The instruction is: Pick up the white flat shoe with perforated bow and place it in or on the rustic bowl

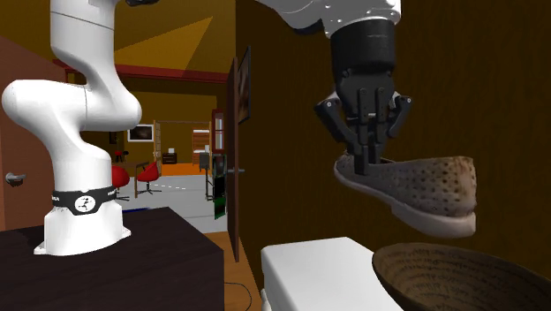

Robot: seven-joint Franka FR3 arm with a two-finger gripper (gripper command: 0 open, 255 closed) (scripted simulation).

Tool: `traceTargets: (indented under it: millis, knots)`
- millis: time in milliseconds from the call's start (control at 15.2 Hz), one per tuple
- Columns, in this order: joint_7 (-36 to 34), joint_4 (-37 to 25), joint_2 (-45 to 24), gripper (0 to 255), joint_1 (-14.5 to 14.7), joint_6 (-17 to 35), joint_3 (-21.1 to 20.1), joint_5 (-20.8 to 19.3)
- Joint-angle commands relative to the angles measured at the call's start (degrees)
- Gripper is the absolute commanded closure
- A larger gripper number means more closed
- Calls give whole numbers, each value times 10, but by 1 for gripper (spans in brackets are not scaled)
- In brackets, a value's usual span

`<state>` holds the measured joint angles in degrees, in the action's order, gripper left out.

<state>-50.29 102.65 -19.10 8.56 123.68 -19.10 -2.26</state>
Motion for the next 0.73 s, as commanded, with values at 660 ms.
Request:
traceTargets:
  millis: [660]
  knots:
    - [-6, -195, -154, 255, 27, -45, 19, -39]
